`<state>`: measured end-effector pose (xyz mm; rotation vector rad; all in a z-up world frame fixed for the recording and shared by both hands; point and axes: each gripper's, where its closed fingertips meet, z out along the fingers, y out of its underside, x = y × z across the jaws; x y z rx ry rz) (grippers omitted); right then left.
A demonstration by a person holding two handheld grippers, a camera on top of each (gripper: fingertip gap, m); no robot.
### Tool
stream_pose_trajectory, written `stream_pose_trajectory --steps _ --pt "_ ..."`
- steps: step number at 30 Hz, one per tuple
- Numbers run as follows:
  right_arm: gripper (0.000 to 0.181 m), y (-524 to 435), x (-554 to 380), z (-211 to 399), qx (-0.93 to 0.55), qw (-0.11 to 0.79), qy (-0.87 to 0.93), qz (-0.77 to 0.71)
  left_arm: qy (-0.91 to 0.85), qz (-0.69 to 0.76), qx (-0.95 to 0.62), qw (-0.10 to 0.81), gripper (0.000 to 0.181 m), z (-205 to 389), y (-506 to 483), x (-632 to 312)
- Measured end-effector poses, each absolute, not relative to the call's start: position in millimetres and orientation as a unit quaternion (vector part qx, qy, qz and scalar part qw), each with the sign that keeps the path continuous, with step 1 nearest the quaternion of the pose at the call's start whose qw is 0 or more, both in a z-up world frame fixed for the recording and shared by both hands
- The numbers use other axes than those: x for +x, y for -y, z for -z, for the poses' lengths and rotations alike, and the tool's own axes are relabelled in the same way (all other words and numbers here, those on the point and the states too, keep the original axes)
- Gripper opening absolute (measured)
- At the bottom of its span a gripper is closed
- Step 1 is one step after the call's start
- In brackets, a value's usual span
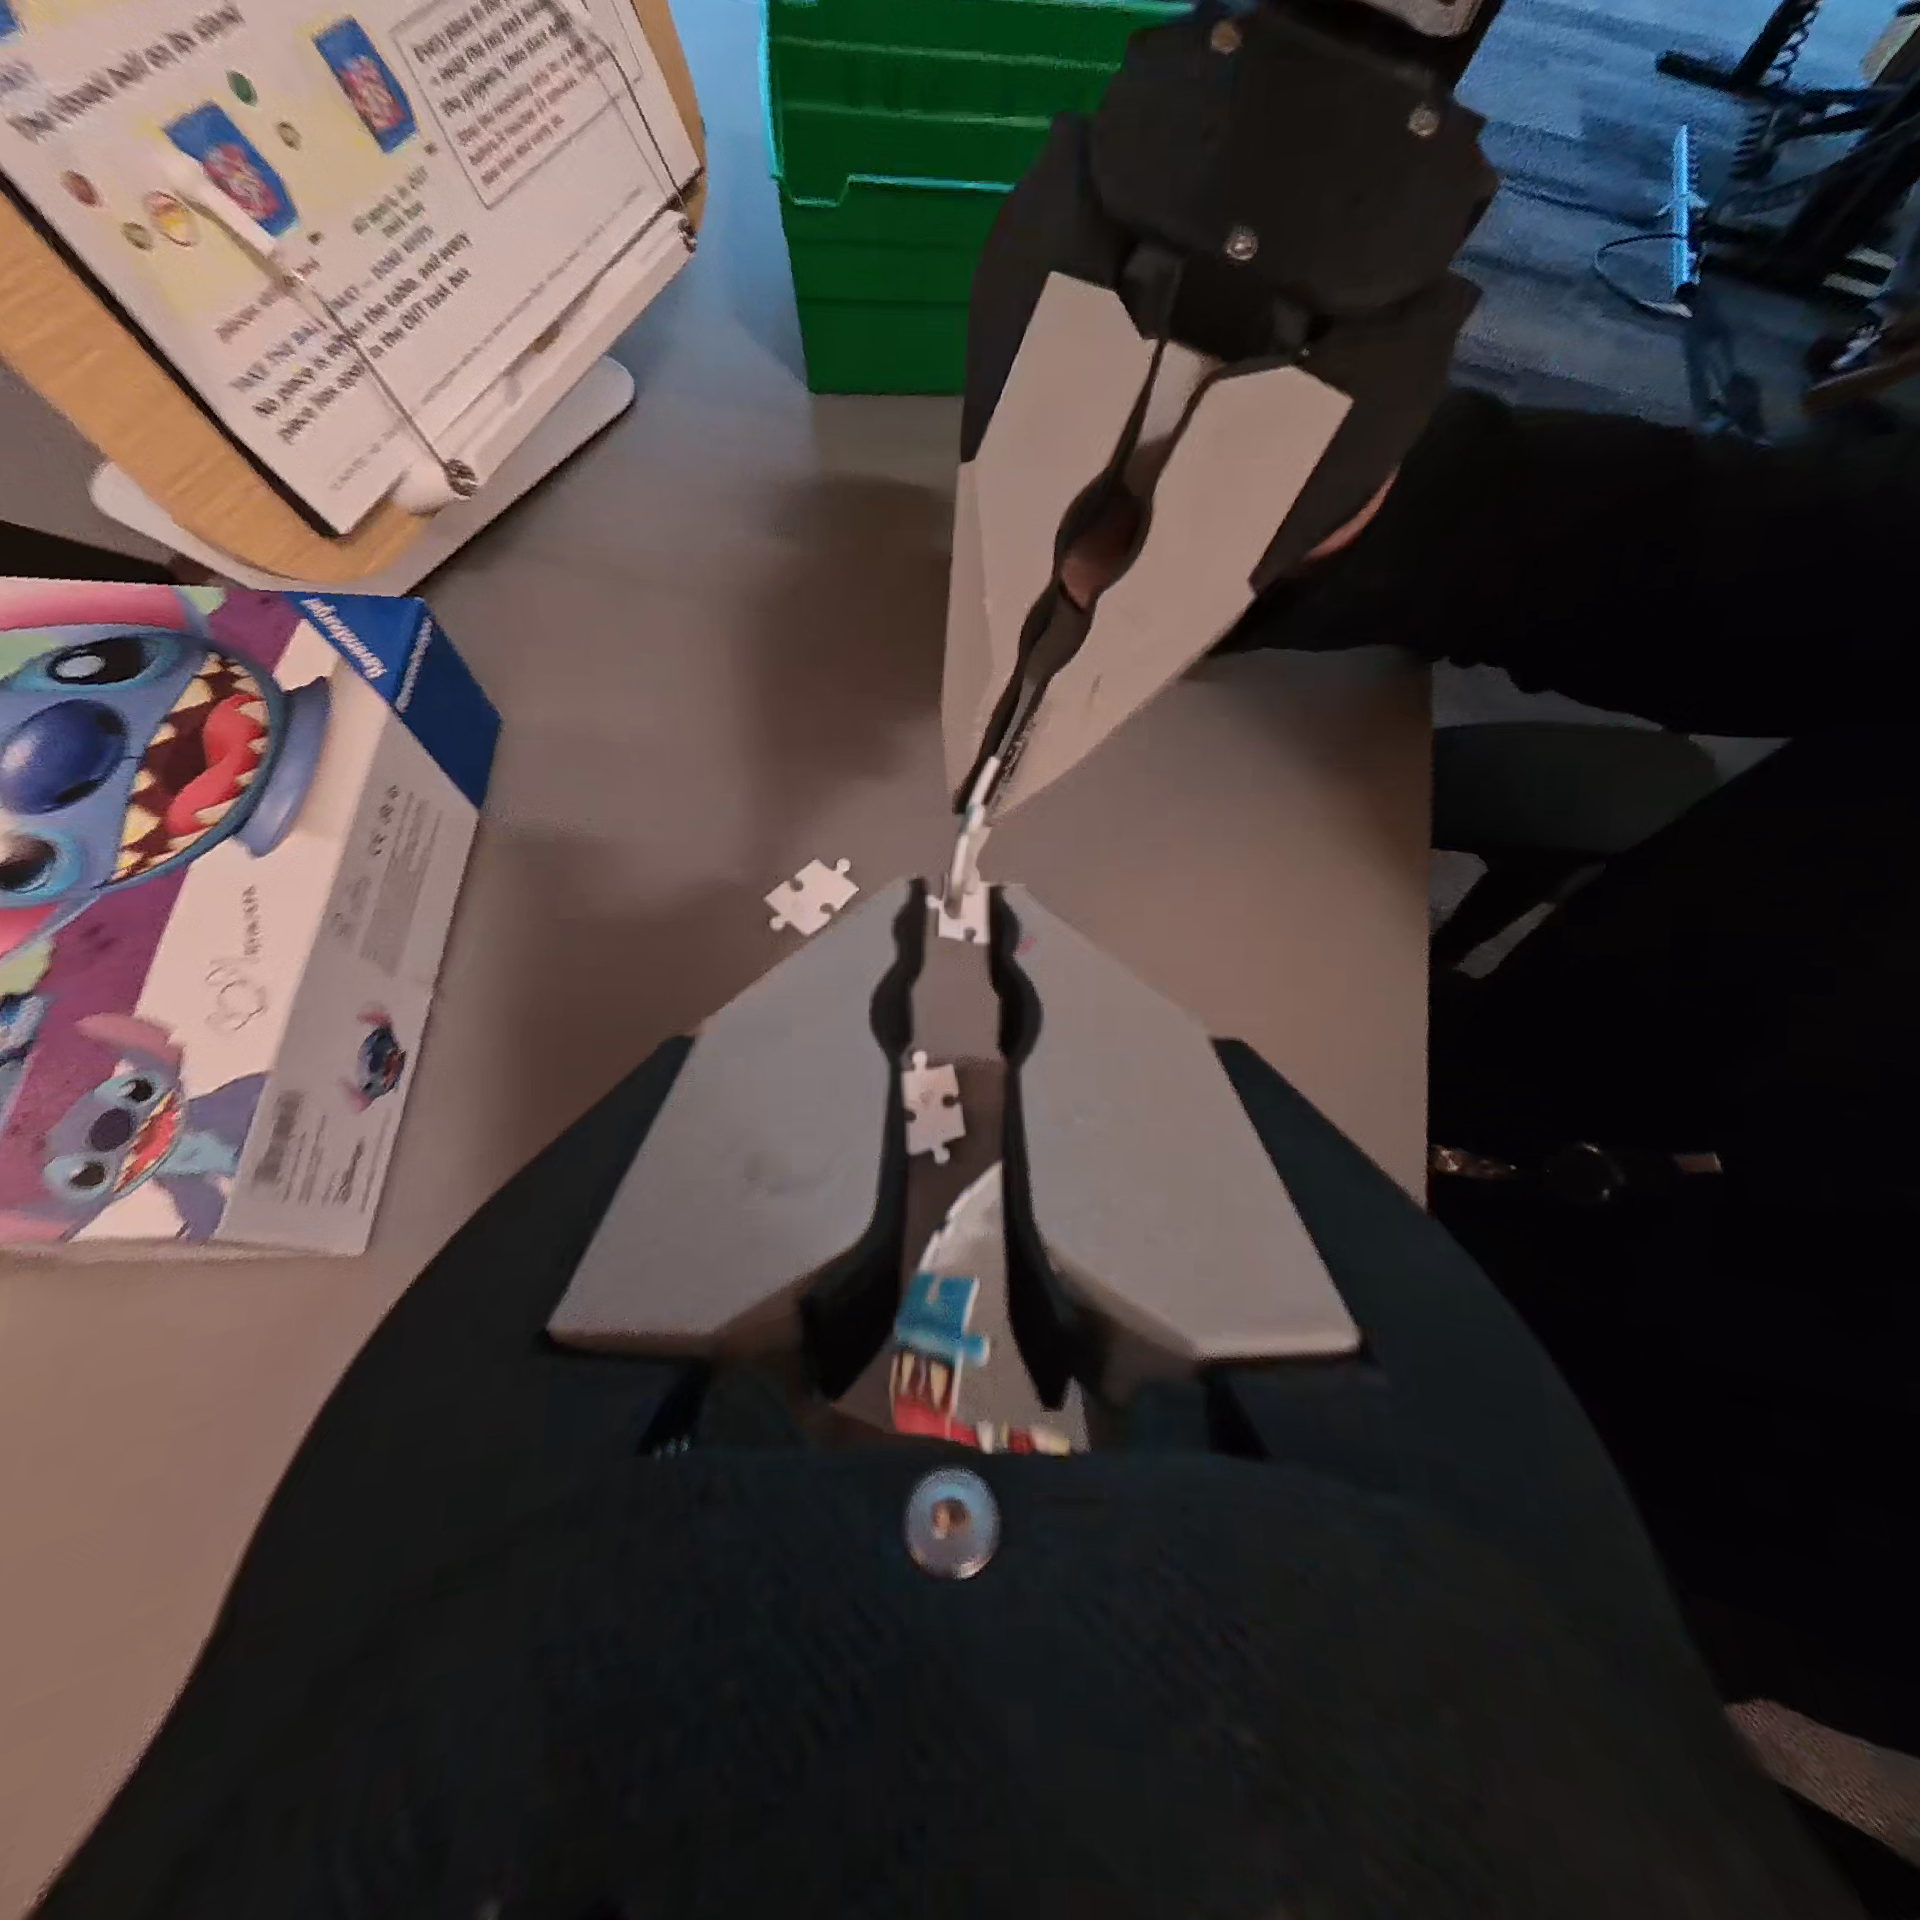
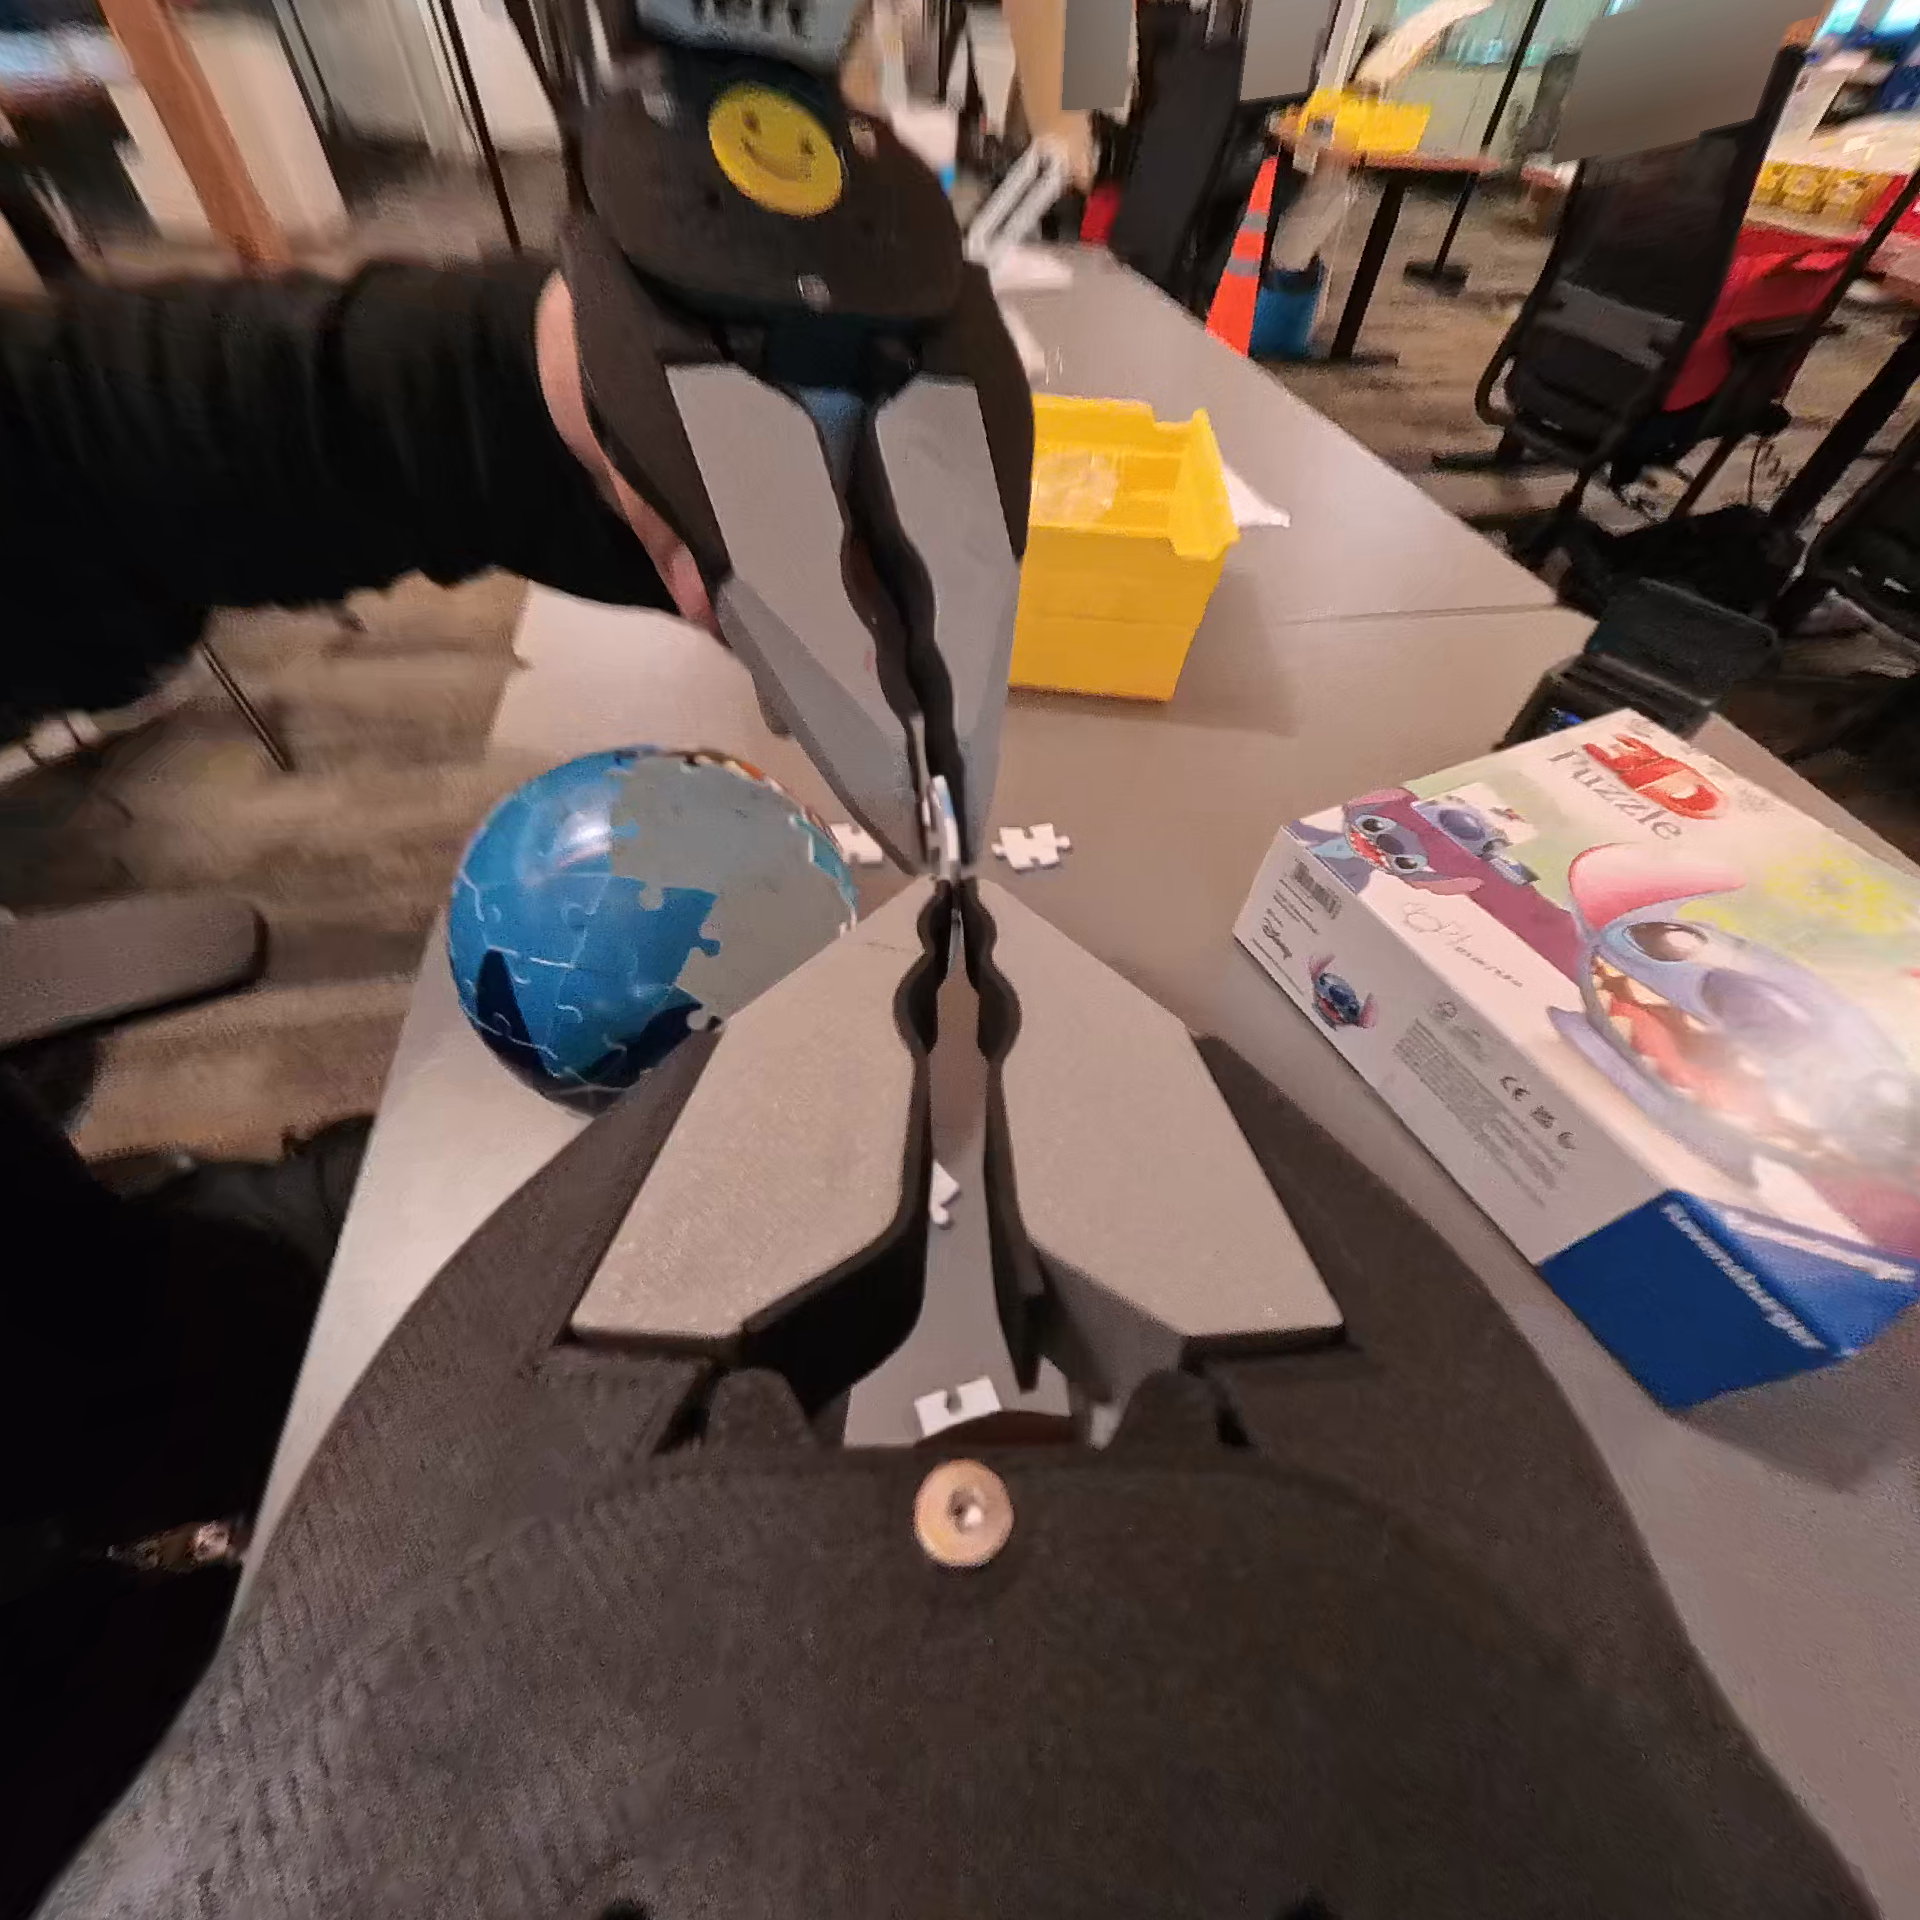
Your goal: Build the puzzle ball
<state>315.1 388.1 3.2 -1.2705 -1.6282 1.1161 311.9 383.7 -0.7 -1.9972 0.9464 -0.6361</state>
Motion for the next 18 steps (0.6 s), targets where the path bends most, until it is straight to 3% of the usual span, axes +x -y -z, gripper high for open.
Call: stream_pose_trajectory --steps 2,7,12,16,18 --pt "0.000 -384.5 308.1 2.8 -0.504 0.366 0.675 -0.395 -0.361 0.259 -0.788 0.426 0.030 -7.6 -374.5 294.5" --pt "0.000 -377.1 291.4 30.1 -0.499 0.304 0.757 -0.292 -0.358 0.214 -0.787 0.454 0.020 -6.4 -369.2 262.6" --pt "0.000 -363.9 276.7 36.9 -0.478 0.270 0.782 -0.294 -0.390 0.181 -0.813 0.392 0.030 32.5 -369.0 267.0" --pt "0.000 -367.4 275.0 42.8 -0.481 0.266 0.787 -0.279 -0.418 0.190 -0.806 0.373 0.002 44.4 -366.0 275.8" --pt "0.000 -369.5 275.7 42.7 -0.483 0.267 0.787 -0.275 -0.424 0.185 -0.802 0.377 0.000 44.9 -369.4 277.4"
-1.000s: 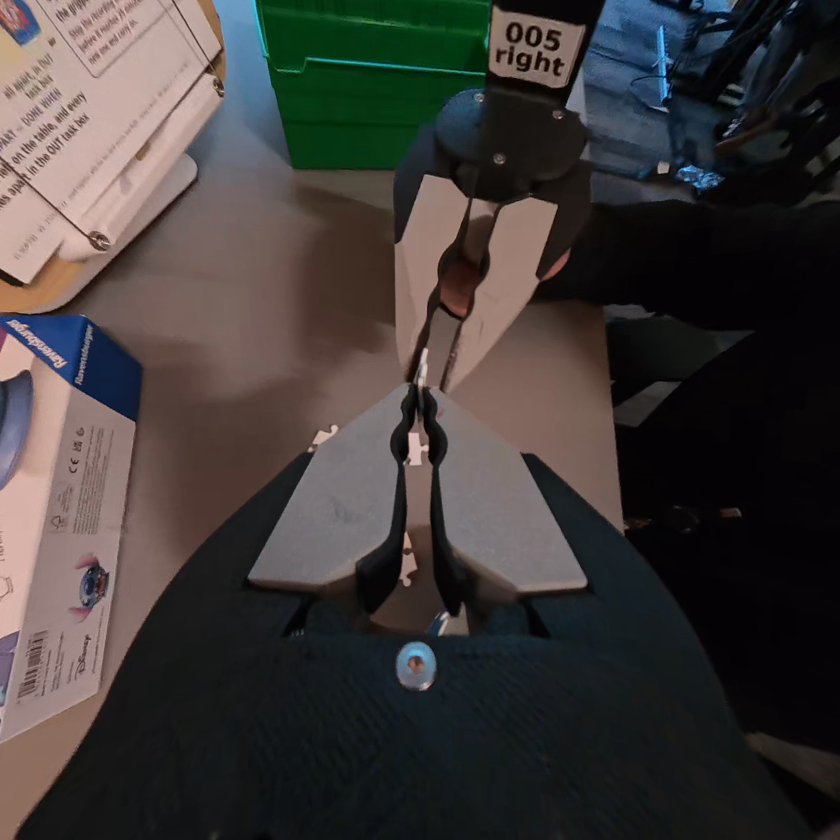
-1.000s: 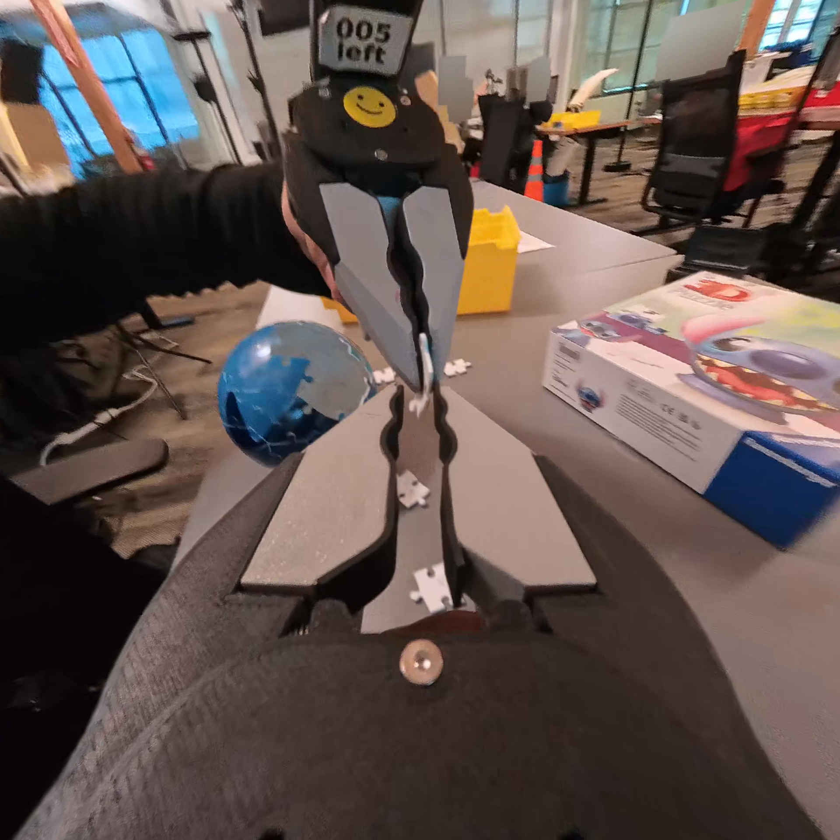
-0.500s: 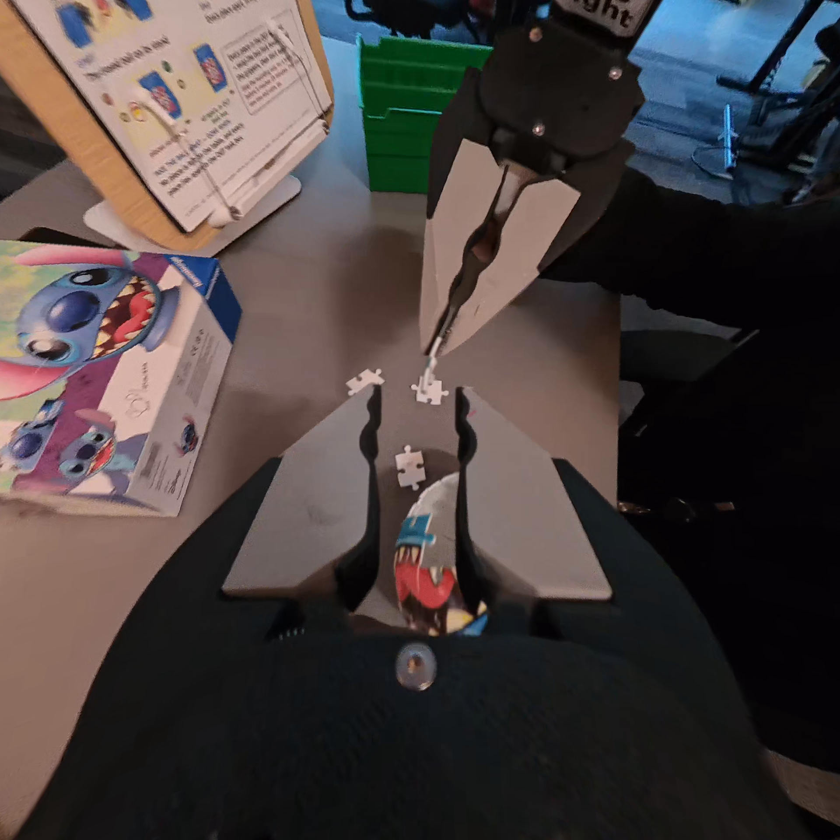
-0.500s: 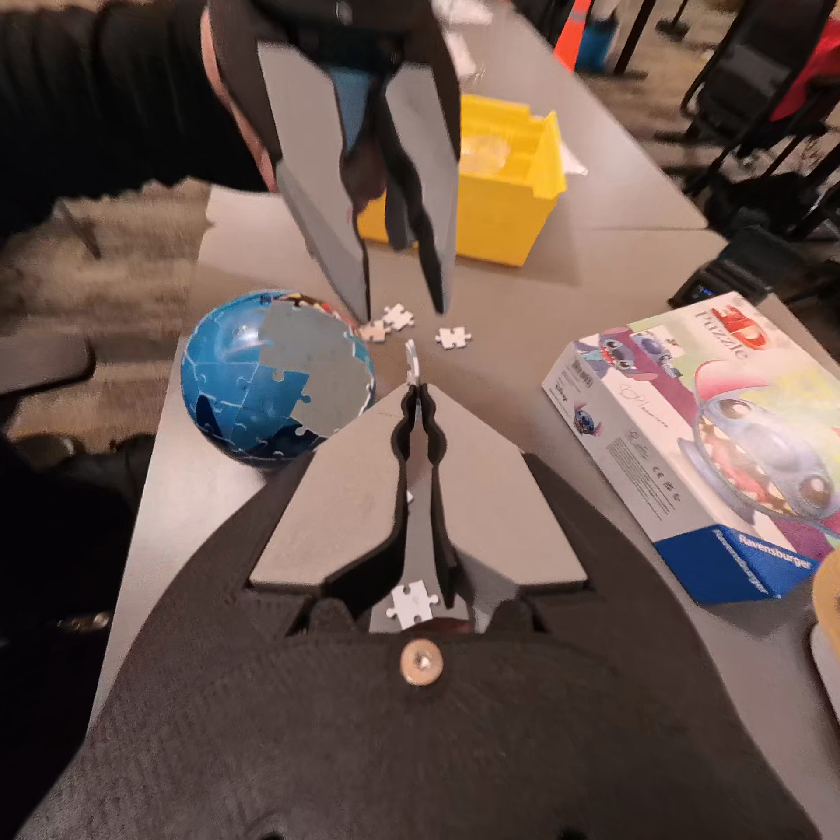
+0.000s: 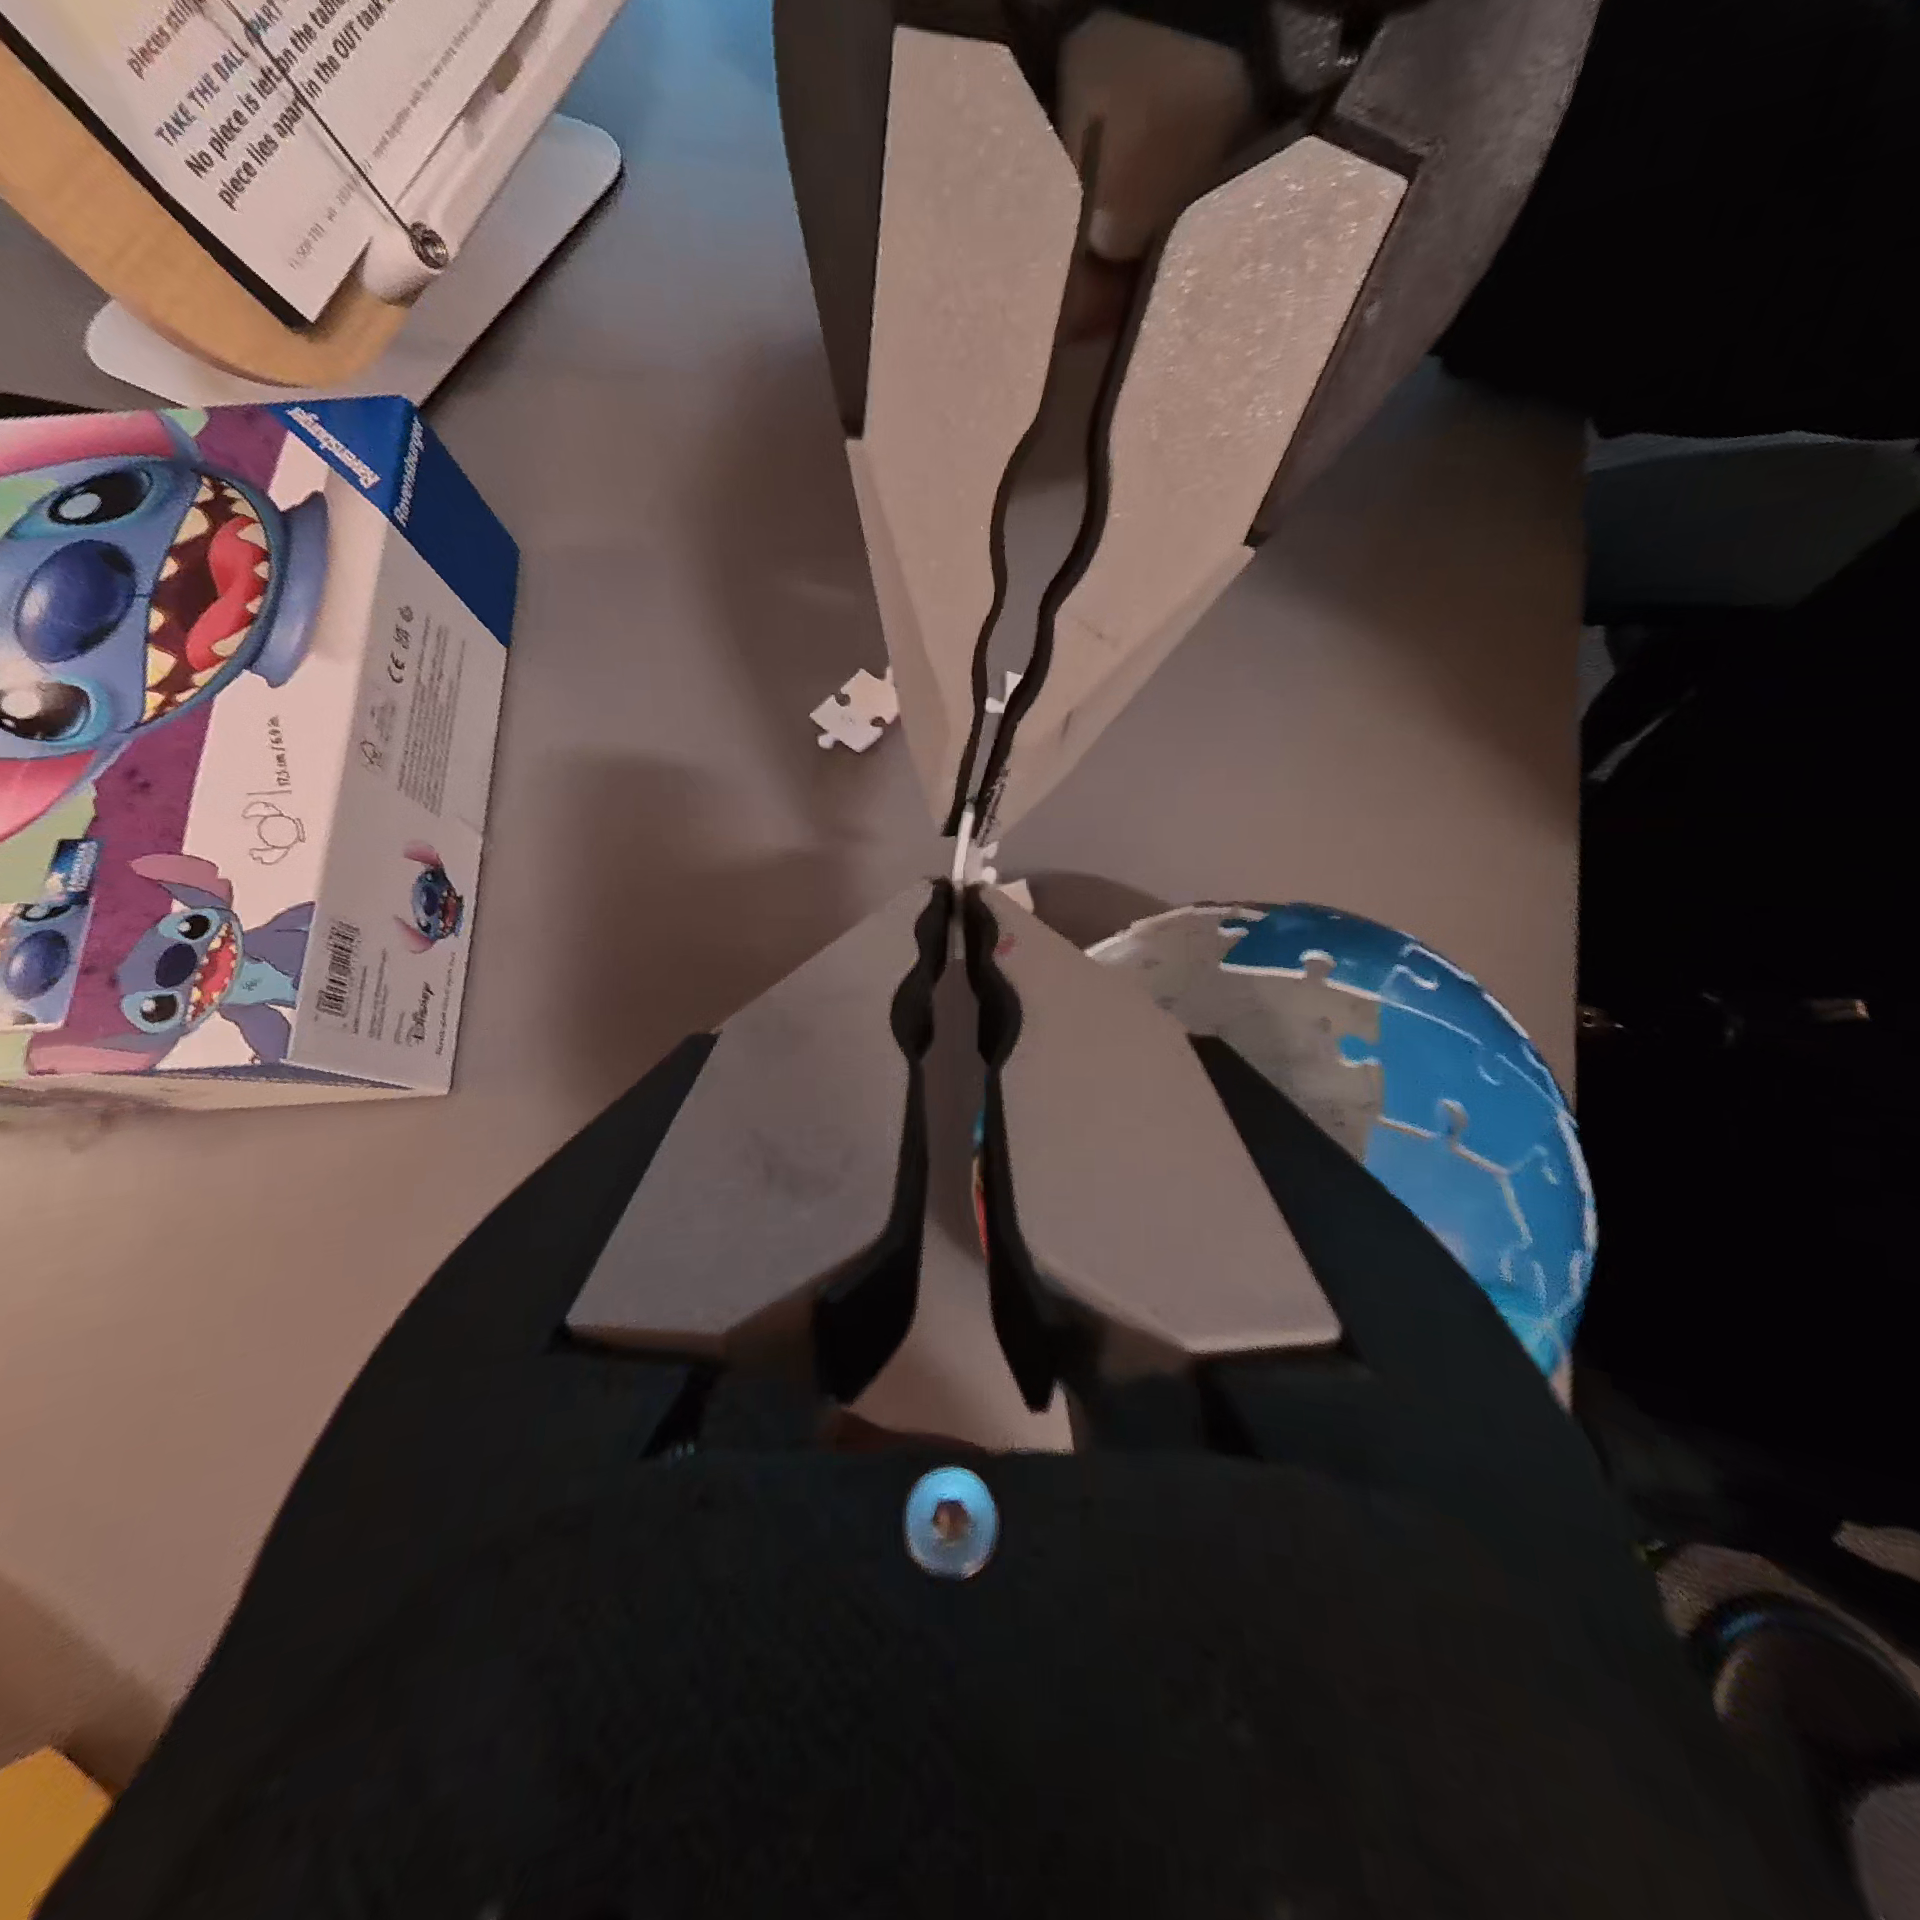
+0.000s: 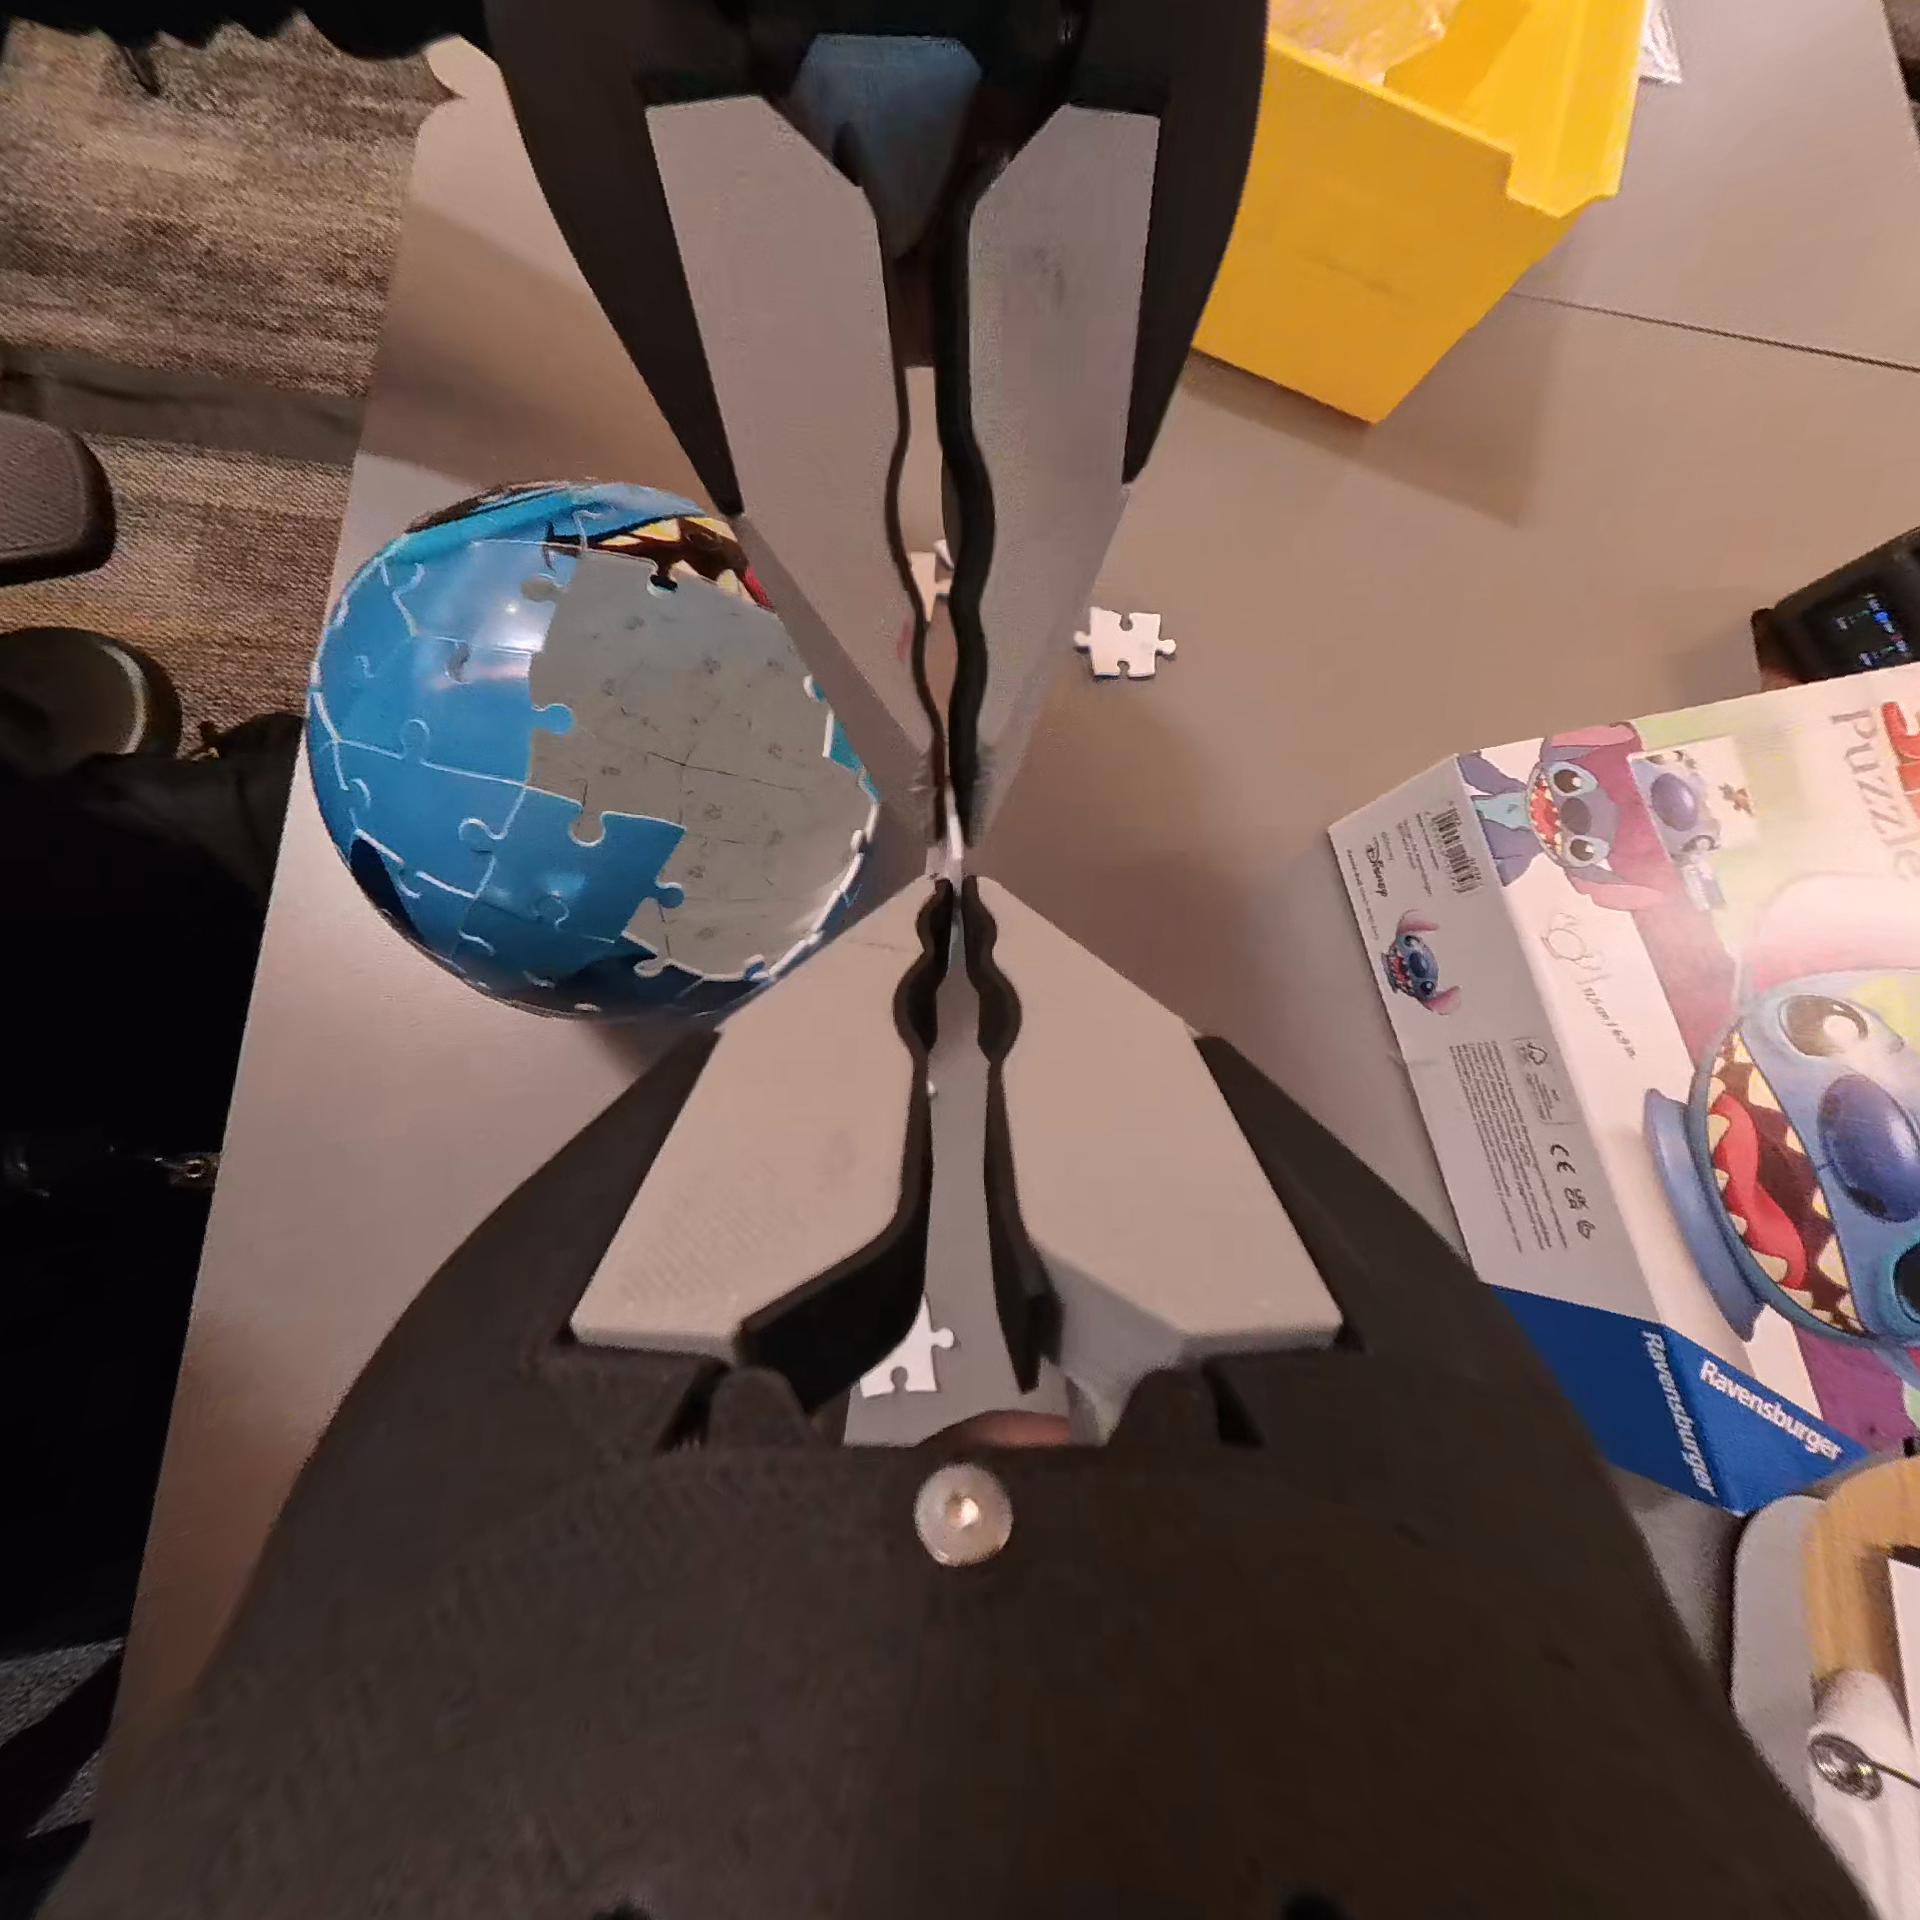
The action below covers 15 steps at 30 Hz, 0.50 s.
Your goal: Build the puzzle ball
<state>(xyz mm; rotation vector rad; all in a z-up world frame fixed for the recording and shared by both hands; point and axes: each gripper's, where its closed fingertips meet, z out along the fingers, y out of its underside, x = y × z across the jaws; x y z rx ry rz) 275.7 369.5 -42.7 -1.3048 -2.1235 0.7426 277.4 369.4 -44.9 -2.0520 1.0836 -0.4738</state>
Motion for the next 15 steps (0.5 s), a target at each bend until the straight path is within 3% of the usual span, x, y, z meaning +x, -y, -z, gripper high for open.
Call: stream_pose_trajectory --steps 15 --pt "0.000 -372.8 273.8 34.3 -0.510 0.252 0.742 -0.354 -0.400 0.225 -0.792 0.404 0.000 43.7 -374.2 279.8"
